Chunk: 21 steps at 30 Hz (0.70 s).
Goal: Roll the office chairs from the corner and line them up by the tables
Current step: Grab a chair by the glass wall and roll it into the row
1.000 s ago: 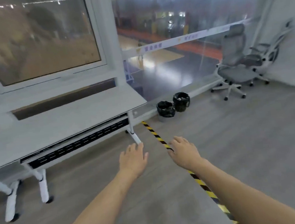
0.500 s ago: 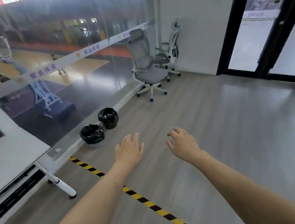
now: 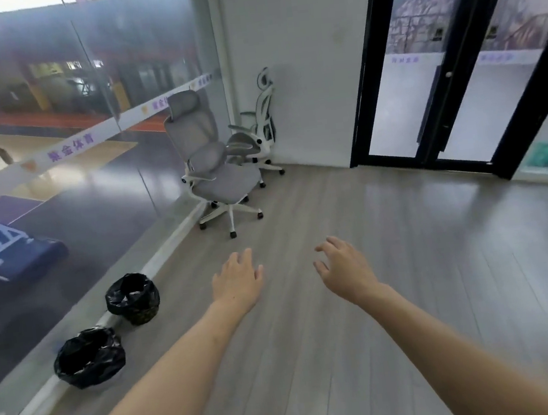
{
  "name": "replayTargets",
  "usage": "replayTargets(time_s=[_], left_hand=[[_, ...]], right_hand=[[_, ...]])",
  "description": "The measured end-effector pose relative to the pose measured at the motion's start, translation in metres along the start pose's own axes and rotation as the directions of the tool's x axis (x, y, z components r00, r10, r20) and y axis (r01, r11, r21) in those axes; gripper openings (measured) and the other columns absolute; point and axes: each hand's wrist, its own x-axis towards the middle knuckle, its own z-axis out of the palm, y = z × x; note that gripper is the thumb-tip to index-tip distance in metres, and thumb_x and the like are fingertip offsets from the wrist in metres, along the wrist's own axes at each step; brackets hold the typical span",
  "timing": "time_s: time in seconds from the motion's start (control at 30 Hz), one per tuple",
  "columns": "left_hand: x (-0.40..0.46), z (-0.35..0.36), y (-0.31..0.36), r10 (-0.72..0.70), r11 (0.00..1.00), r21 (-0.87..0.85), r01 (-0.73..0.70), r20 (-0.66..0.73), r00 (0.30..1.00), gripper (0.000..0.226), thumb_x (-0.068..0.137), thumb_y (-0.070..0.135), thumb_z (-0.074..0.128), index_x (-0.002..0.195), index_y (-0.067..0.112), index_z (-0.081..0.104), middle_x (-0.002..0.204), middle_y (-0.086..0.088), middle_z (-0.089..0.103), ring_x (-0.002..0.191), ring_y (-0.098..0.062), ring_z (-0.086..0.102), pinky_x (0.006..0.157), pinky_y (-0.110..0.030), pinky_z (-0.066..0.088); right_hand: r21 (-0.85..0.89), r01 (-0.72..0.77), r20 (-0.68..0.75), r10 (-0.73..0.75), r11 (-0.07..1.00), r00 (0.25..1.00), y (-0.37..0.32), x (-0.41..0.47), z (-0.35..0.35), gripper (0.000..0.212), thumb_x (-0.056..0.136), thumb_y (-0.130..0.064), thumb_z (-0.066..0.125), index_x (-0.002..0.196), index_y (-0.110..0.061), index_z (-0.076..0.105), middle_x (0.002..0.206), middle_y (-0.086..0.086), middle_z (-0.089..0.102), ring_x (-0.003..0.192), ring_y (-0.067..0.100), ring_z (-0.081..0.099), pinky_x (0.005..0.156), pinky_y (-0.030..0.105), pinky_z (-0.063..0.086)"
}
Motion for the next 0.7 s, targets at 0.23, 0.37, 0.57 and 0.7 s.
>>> replayTargets(time_s=[0.23, 0.37, 0.57, 0.7], left_hand=[[0.186, 0.007, 0.05, 0.107, 0.992, 0.063, -0.108, 0.011, 0.994, 0.054, 0.107, 0.044, 0.039, 0.156, 0.021, 0.032, 0.149, -0.007, 0.044, 0.132, -0.029, 0.049, 0.1, -0.046, 0.042], [0.294, 0.011, 0.061, 0.09, 0.992, 0.09, -0.089, -0.016, 0.996, 0.052, 0.108, 0.044, 0.038, 0.154, 0.021, 0.033, 0.148, -0.006, 0.045, 0.131, -0.028, 0.049, 0.098, -0.044, 0.043], [0.424, -0.006, 0.053, -0.097, 0.995, 0.016, 0.1, -0.115, 0.989, 0.046, 0.108, 0.041, 0.039, 0.15, 0.022, 0.041, 0.144, -0.004, 0.049, 0.127, -0.027, 0.052, 0.095, -0.044, 0.044], [0.486, -0.022, 0.028, -0.21, 0.978, -0.023, 0.209, -0.133, 0.969, 0.049, 0.108, 0.041, 0.038, 0.152, 0.021, 0.038, 0.147, -0.005, 0.048, 0.129, -0.028, 0.052, 0.095, -0.043, 0.045]], right_hand=[[0.033, -0.061, -0.024, 0.061, 0.998, 0.998, 0.056, 0.166, 0.004, 0.044, 0.102, -0.039, 0.055, 0.141, -0.019, 0.058, 0.156, 0.007, 0.045, 0.143, 0.028, 0.042, 0.115, 0.046, 0.04], [0.052, -0.02, -0.024, 0.022, 0.998, 0.999, 0.083, 0.28, 0.017, 0.043, 0.102, -0.039, 0.056, 0.14, -0.019, 0.058, 0.156, 0.007, 0.045, 0.143, 0.028, 0.041, 0.115, 0.044, 0.04], [0.083, 0.089, 0.026, -0.092, 0.993, 0.995, 0.09, 0.446, 0.027, 0.041, 0.103, -0.035, 0.055, 0.14, -0.019, 0.058, 0.157, 0.008, 0.044, 0.144, 0.027, 0.041, 0.112, 0.041, 0.041], [0.108, 0.194, 0.04, -0.199, 0.975, 0.979, 0.063, 0.545, 0.05, 0.039, 0.101, -0.035, 0.059, 0.136, -0.017, 0.061, 0.151, 0.004, 0.049, 0.139, 0.028, 0.046, 0.105, 0.041, 0.045]])
